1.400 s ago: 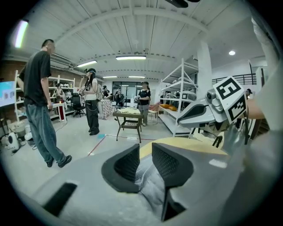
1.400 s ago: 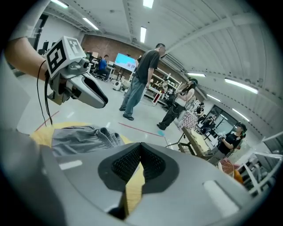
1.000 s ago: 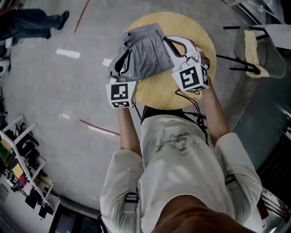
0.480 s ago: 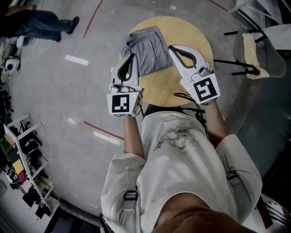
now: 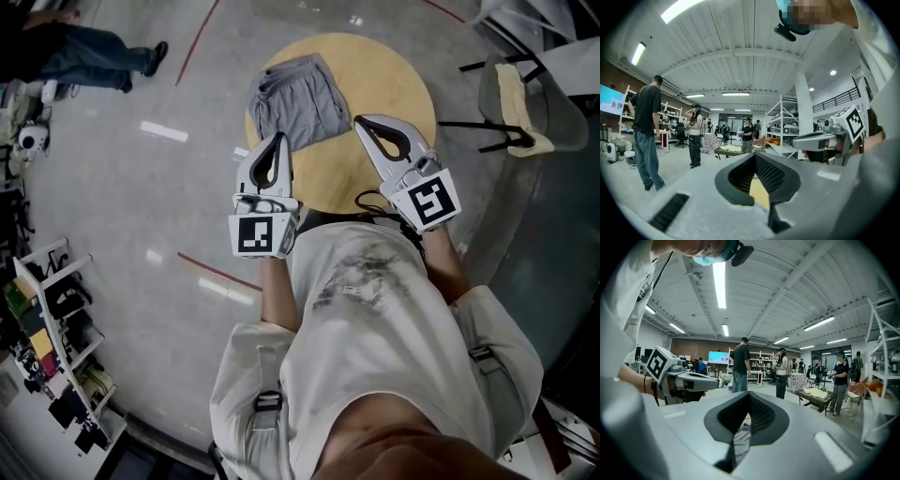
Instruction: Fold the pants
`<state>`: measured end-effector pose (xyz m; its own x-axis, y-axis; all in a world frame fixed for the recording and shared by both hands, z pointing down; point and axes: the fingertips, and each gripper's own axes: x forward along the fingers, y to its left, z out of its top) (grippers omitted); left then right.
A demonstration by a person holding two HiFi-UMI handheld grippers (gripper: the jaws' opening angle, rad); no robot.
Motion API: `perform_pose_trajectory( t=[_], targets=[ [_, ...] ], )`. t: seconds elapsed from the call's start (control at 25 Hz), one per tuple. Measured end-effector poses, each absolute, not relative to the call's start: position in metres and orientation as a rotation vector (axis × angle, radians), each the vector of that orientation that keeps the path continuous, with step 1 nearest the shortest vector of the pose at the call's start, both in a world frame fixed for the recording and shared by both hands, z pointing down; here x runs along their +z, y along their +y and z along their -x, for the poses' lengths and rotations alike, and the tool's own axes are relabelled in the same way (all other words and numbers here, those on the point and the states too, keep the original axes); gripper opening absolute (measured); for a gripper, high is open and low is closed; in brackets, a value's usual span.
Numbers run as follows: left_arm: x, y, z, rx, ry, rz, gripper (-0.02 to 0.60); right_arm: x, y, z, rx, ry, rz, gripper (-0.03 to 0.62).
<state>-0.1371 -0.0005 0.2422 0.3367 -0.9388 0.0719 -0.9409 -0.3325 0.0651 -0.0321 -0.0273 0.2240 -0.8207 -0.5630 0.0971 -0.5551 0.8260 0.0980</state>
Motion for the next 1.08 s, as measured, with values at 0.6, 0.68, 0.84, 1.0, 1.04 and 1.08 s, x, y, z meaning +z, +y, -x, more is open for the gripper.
perform_pose_trajectory(
  t=[0.6,0.68,0.84,1.0,1.04,1.08],
  targets=[
    [0.23,0.003,0.121,0.043,-1.732,-2.544,0.009,0.221,-0.02,0.034,-0.133,-2.866,-0.88,0.006],
    [0.23,0.001,0.122,0.053,-1.742,-2.537,0.009,0.221,-0.022,0.034,-0.139,-2.867,-0.879,0.006],
    [0.232,0.002,0.12,0.064,-1.734,-2.557,0.009,0.222,-0.022,0.033,-0.151,-2.871,-0.877,0.006],
    [0.227,0.0,0.121,0.043,-1.743,-2.546,0.009,0.22,-0.023,0.034,-0.159,-2.867,-0.872,0.006],
    [0.226,-0.001,0.122,0.044,-1.741,-2.548,0.009,0.219,-0.023,0.034,-0.163,-2.865,-0.868,0.006],
    [0.225,-0.001,0.122,0.043,-1.74,-2.549,0.009,0.218,-0.023,0.035,-0.168,-2.862,-0.863,0.006]
  ],
)
